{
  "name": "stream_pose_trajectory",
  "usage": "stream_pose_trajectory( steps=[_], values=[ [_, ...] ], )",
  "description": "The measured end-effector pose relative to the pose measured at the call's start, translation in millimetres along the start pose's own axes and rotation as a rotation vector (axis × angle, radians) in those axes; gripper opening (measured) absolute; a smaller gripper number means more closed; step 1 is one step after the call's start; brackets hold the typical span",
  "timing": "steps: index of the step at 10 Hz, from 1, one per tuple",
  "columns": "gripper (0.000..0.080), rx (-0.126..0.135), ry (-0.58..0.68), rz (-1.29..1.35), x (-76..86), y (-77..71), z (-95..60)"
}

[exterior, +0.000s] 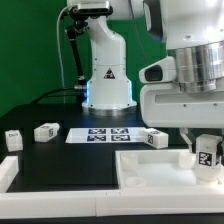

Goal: Assemble square table

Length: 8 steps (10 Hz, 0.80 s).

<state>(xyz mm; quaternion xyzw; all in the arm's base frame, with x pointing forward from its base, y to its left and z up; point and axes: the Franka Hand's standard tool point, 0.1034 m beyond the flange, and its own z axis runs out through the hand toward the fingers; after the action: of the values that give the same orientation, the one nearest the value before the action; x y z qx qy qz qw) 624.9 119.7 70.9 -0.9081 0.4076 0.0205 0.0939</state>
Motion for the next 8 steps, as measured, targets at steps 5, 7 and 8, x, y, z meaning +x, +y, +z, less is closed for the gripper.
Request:
stream_pose_trajectory(
  steps=[5, 7, 8],
  values=[
    [0.0294, 0.07, -0.085, 0.599, -1.6, -4.0, 0.9],
    [0.0297, 0.068, -0.073, 0.487, -2.2, -4.3, 0.8],
    [0.0494, 0.052, -0.046, 0.311, -4.3, -5.5, -0.5]
  ],
)
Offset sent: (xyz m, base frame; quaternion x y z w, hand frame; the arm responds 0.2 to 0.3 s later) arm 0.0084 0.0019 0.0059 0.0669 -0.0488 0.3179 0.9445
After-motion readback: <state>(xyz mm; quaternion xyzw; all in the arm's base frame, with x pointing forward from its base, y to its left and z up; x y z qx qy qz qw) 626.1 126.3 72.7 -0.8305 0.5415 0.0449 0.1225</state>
